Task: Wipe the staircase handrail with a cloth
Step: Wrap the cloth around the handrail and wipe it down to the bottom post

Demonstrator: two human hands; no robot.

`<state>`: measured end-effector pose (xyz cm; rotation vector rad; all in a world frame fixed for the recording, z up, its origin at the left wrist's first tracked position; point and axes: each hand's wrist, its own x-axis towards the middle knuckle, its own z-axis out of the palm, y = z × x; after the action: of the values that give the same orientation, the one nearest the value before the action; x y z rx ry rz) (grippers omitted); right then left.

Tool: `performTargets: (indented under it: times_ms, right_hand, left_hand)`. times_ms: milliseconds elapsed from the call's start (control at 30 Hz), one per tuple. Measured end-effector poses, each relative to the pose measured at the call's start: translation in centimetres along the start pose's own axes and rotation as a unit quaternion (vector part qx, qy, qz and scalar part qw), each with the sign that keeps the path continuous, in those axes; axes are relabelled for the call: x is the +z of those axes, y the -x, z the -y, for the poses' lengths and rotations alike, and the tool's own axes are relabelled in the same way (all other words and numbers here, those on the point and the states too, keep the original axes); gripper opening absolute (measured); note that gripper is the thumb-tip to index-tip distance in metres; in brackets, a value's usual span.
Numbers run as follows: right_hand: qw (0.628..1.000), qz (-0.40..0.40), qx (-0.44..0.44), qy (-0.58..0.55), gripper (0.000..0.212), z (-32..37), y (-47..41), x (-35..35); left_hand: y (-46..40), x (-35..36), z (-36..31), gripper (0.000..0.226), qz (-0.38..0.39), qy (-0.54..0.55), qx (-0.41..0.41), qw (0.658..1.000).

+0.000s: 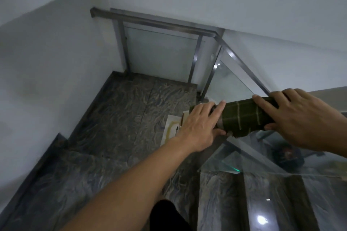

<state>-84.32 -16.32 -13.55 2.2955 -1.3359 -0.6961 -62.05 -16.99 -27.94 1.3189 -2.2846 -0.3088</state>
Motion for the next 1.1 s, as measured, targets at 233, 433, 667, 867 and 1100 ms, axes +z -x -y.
performTargets:
  times_ms: [233, 433, 667, 867, 1100]
  right_hand:
    - [0.997, -0.008, 0.079, 0.003, 0.075, 3.3, -0.2, 0.5]
    - [0.987, -0.049, 0.154, -0.021, 0.082, 6.6, 0.2, 0.5]
    - [0.960, -0.015, 0.236, -0.151, 0.068, 8.2, 0.2, -2.2]
    - [0.948, 0.050, 0.295, -0.108, 0.071, 9.6, -0.6, -1.9]
    - [0.910, 0.126, 0.380, -0.106, 0.073, 13.5, -2.9, -3.0]
  left_hand:
    - [0.9, 0.1, 2.8, 0.085, 0.032, 0.045, 0.045, 0.997]
    - [-1.3, -0.9, 6.2, 0.091, 0.027, 0.029, 0.222, 0.974]
    - [-4.0, -1.5, 6.2, 0.079, 0.087, 0.093, 0.374, 0.918]
    - [-4.8, 0.0, 7.6, 0.078, 0.099, 0.089, 0.429, 0.893]
    - [-5.2, -0.3, 10.6, 0.082, 0.155, 0.140, 0.486, 0.848]
